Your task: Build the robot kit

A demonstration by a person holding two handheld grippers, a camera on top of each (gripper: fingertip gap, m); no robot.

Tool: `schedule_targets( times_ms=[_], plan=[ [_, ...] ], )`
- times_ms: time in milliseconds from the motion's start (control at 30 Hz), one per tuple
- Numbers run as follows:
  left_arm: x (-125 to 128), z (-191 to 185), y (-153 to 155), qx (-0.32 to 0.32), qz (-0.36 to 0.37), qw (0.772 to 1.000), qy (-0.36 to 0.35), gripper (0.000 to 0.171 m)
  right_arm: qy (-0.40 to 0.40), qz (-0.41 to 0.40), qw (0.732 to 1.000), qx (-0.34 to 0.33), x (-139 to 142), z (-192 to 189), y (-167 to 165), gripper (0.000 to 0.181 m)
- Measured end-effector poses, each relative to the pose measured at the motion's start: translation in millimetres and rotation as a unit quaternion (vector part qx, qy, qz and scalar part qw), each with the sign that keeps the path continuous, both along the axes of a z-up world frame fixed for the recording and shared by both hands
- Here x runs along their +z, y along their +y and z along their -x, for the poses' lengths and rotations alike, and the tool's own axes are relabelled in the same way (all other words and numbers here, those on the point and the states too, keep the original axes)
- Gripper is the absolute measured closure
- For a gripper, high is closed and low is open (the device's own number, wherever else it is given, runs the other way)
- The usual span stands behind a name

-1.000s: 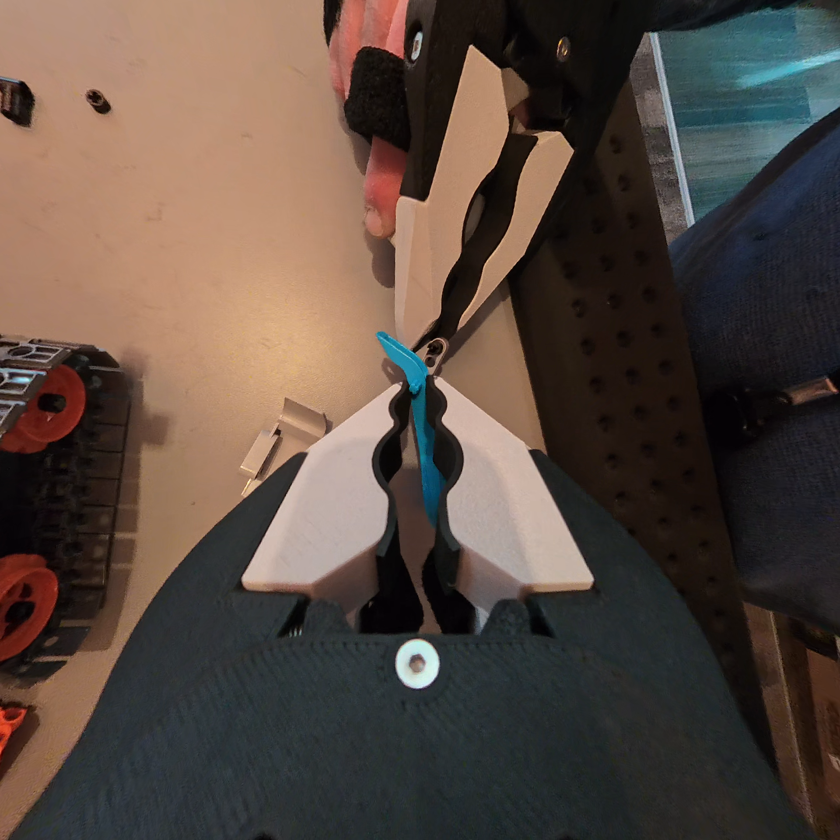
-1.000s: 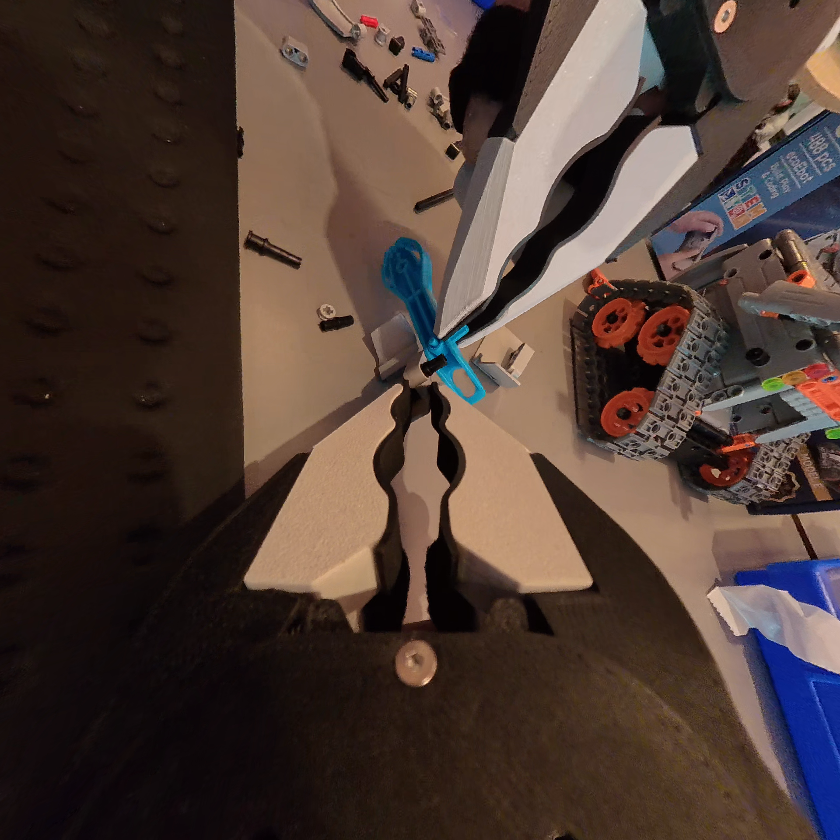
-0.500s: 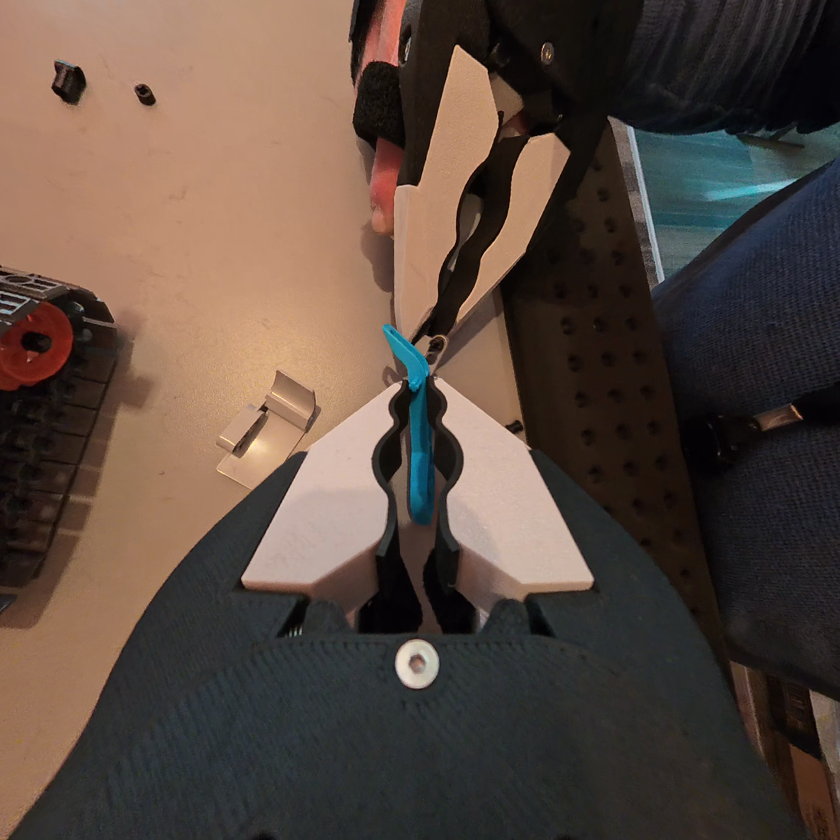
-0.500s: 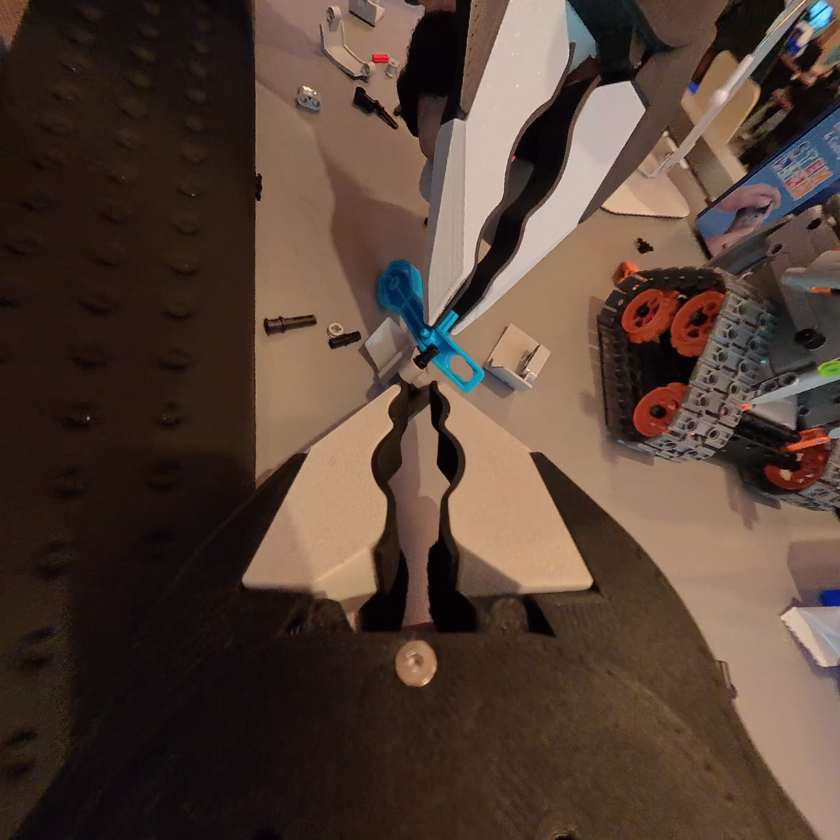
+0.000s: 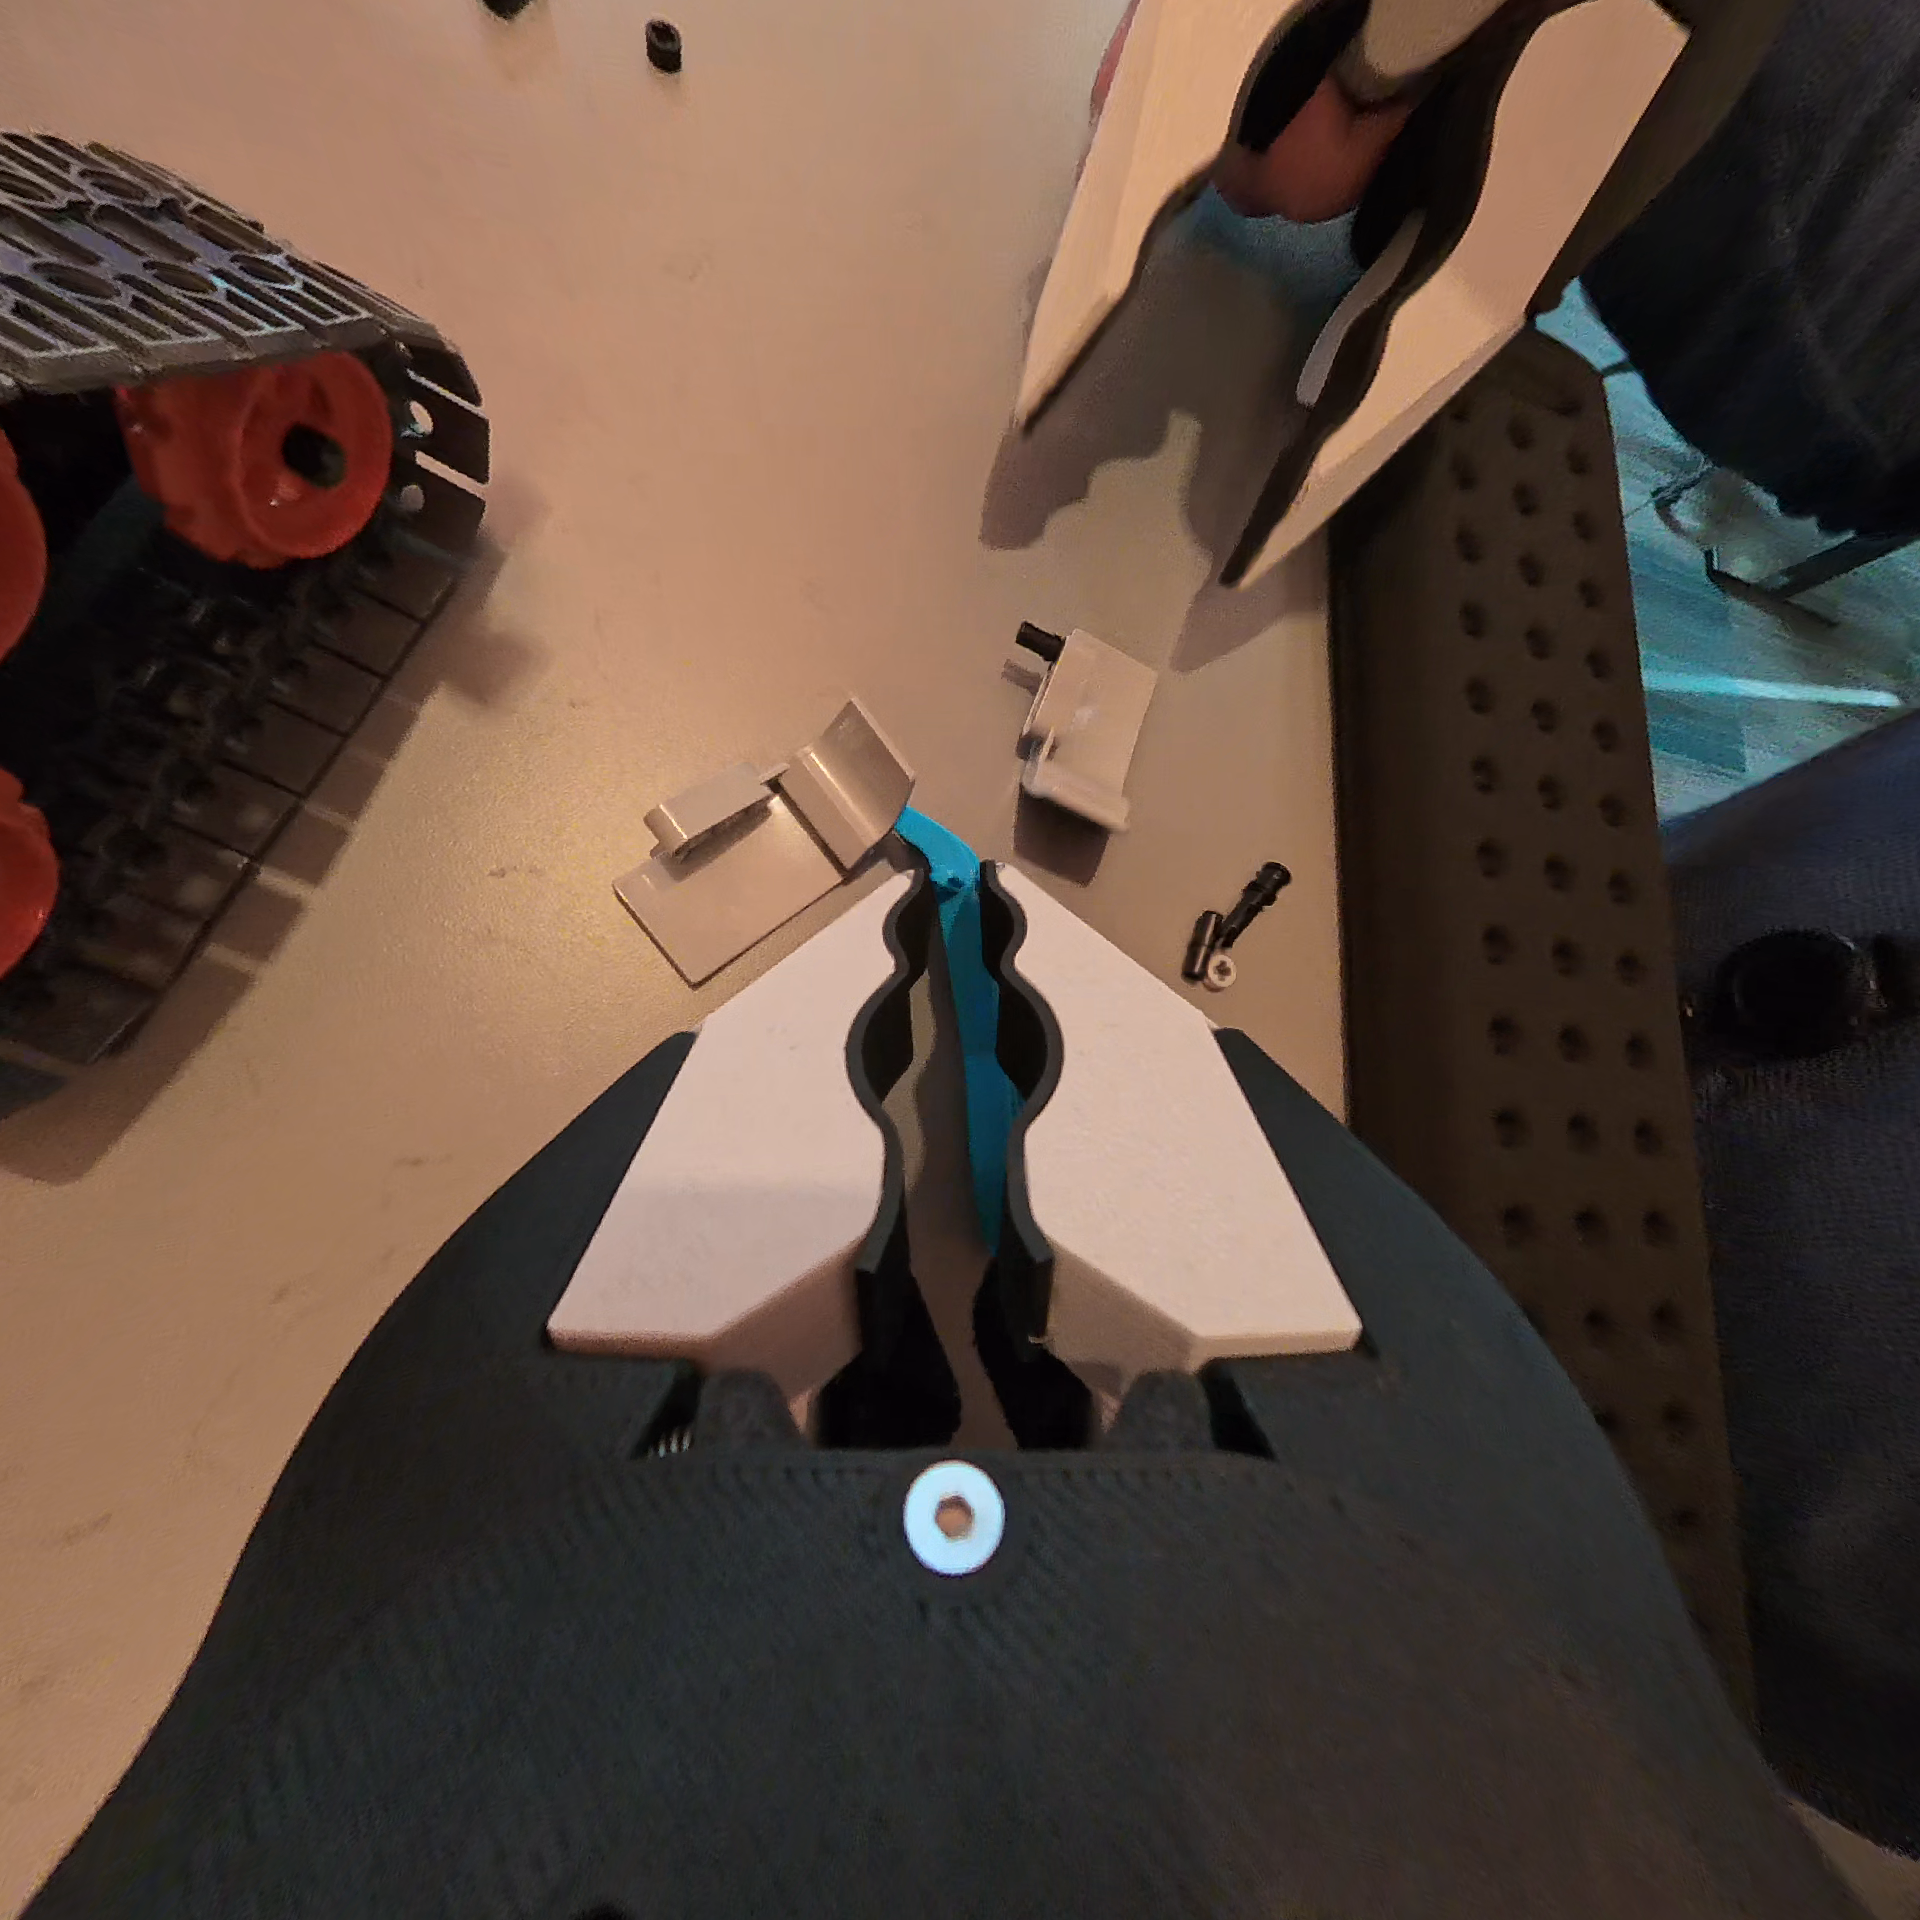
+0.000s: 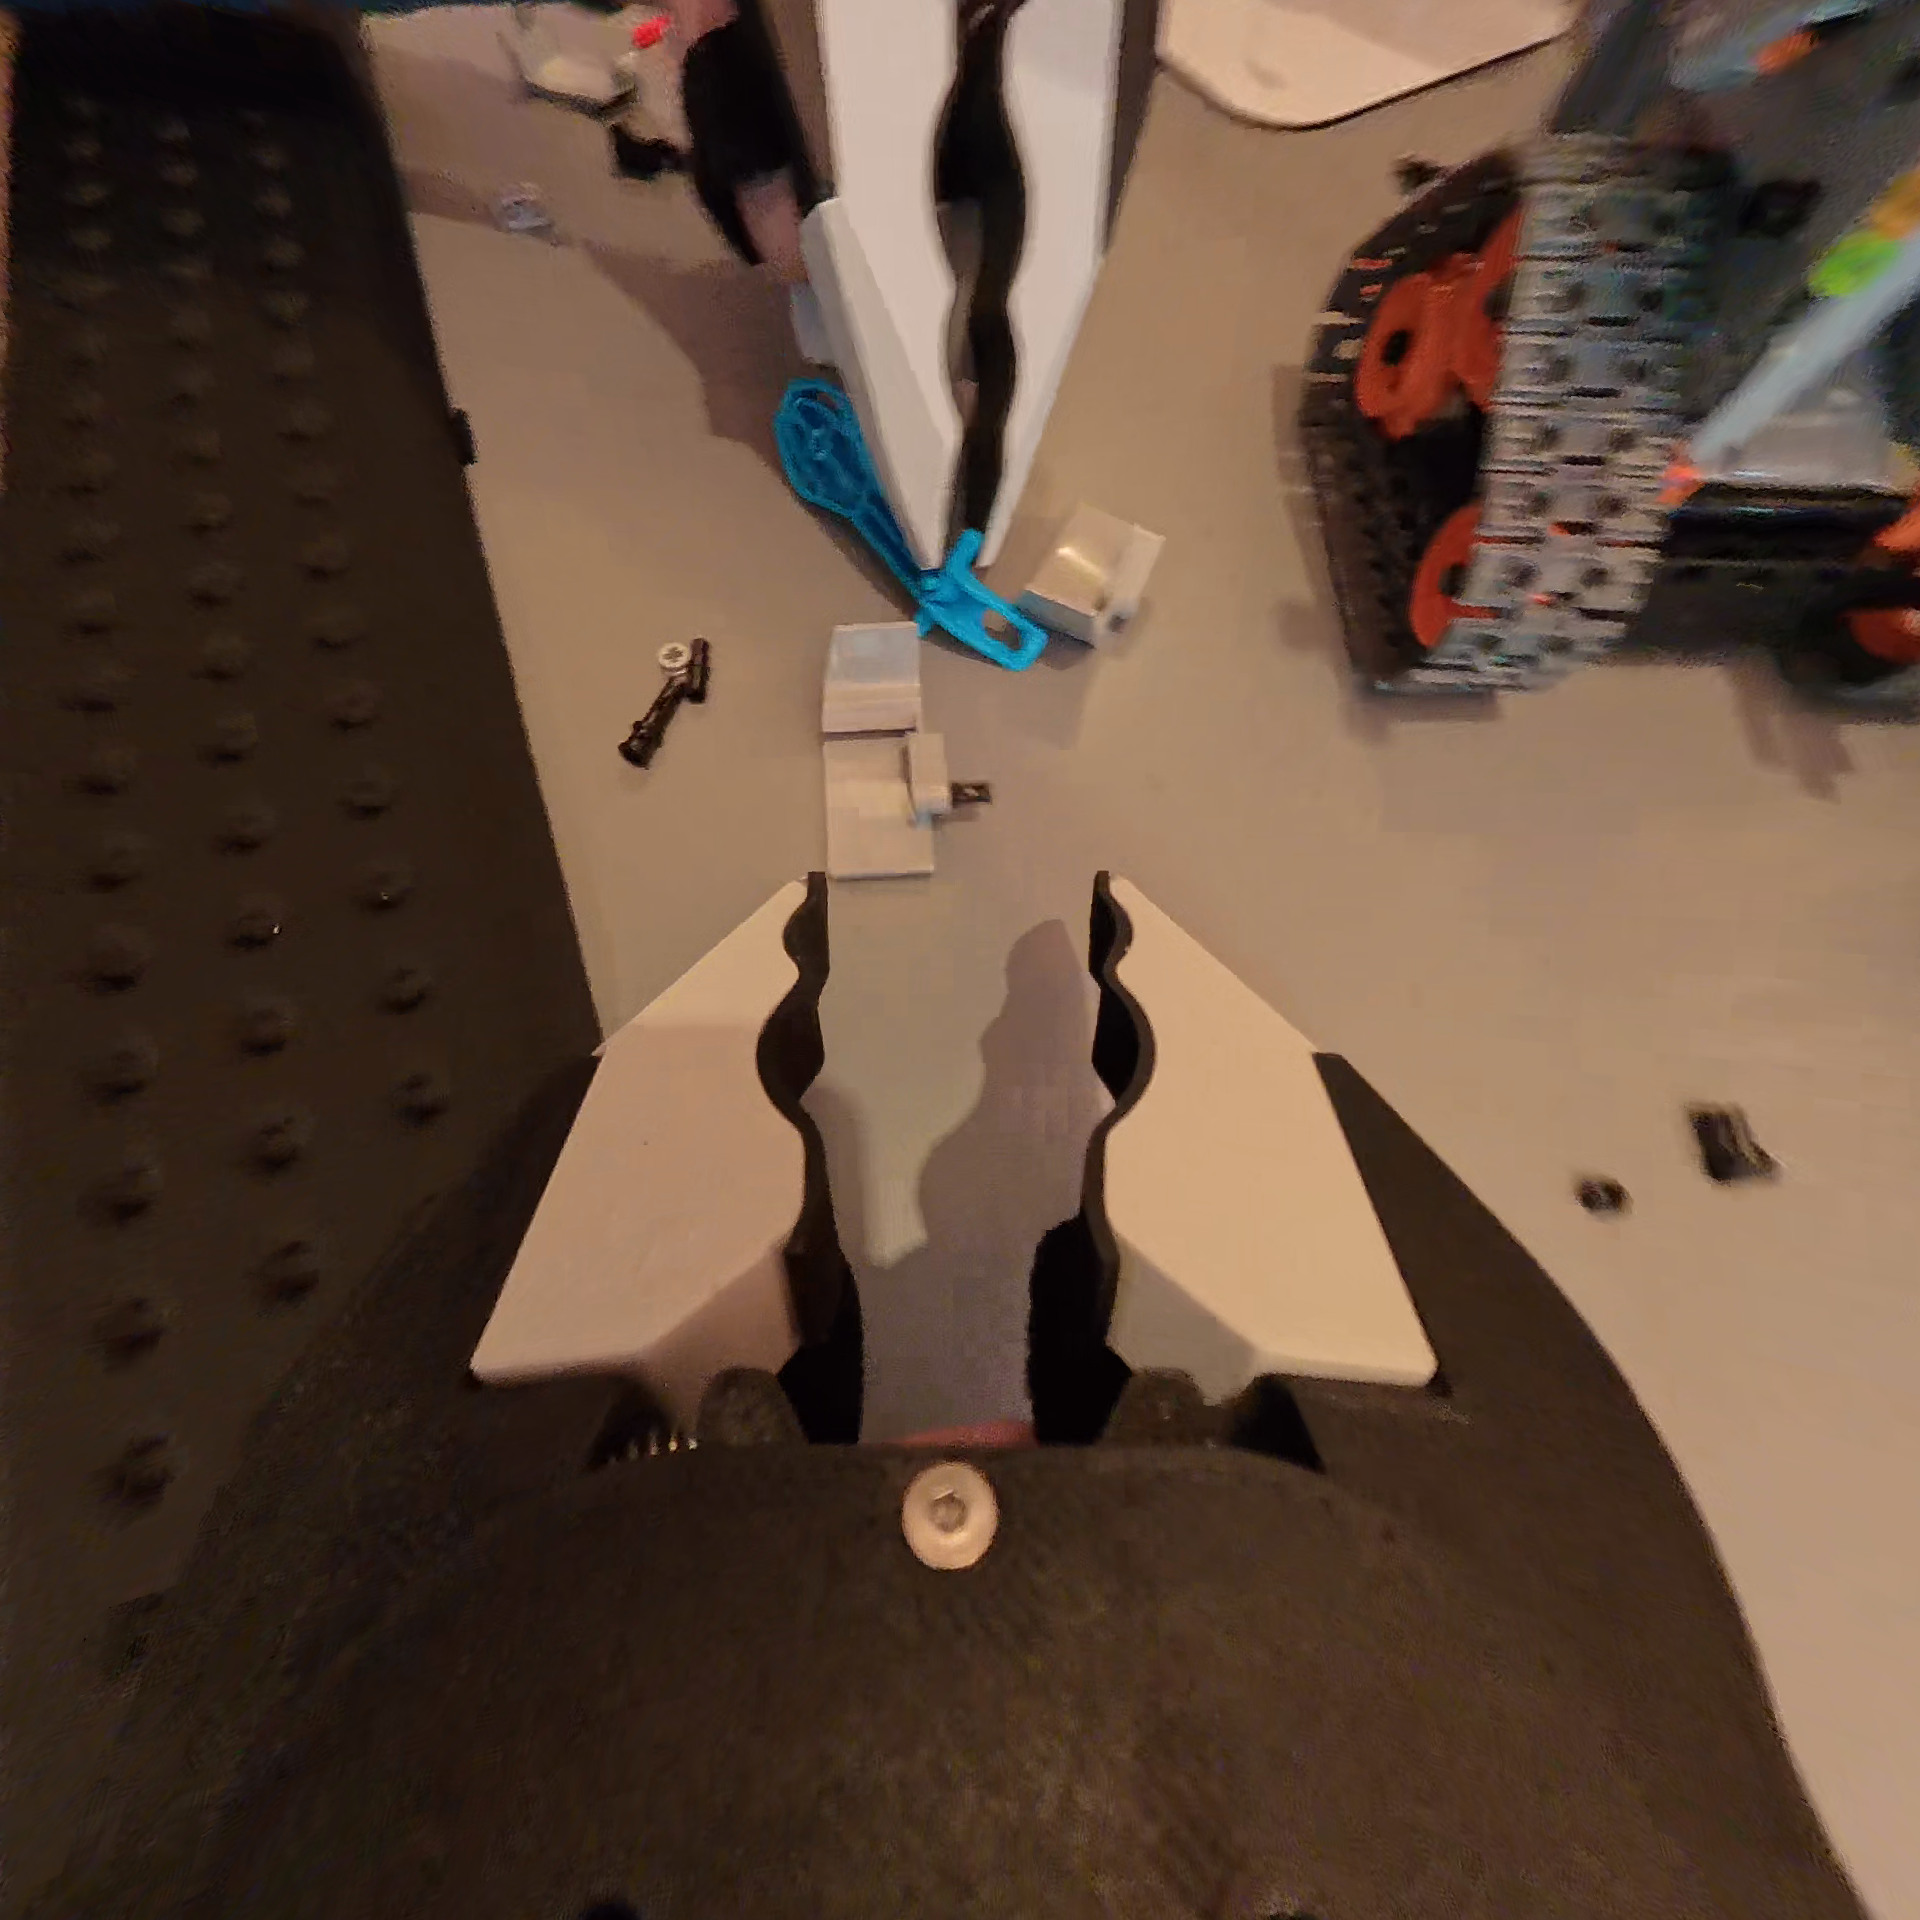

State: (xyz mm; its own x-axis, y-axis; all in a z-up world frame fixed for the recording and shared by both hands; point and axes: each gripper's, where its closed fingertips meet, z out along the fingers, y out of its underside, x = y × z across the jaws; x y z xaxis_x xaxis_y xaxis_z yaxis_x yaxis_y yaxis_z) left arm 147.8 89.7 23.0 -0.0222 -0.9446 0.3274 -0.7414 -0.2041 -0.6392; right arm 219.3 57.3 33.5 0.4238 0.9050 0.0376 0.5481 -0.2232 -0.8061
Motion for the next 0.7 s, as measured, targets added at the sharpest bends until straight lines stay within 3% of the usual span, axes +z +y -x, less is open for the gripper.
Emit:
schedule_targets(
  times_ms=[100, 200, 300, 467, 567, 700],
  plan=[
    [0.0, -0.5, 5.0, 0.005, -0.033, 0.999, 0.000, 0.160, 0.004, -0.039, 0.996, -0.079, 20.7, -20.6, -5.0, 0.132],
    [8.5, -4.2, 6.7, 0.008, -0.065, 0.998, -0.015, 0.150, 0.020, -0.081, 0.984, -0.155, 48.9, -35.7, -31.3, 0.137],
    [23.7, -8.7, 6.8, 0.022, -0.102, 0.994, -0.044, 0.140, 0.039, -0.119, 0.964, -0.233, 74.9, -48.6, -73.8, 0.139],
    [60.2, -22.3, -11.0, 0.032, -0.179, 0.976, -0.120, 0.143, 0.076, -0.137, 0.935, -0.318, 82.1, -57.9, -169.5, 0.146],
    [66.4, -27.2, -28.8, 0.039, -0.250, 0.959, -0.127, 0.147, 0.122, -0.098, 0.938, -0.310, 59.1, -48.5, -230.6, 0.150],
    [59.8, -33.4, -40.7, 0.075, -0.350, 0.924, -0.134, 0.151, 0.134, 0.022, 0.941, -0.309, -40.7, -63.7, -293.7, 0.154]
  ],
)
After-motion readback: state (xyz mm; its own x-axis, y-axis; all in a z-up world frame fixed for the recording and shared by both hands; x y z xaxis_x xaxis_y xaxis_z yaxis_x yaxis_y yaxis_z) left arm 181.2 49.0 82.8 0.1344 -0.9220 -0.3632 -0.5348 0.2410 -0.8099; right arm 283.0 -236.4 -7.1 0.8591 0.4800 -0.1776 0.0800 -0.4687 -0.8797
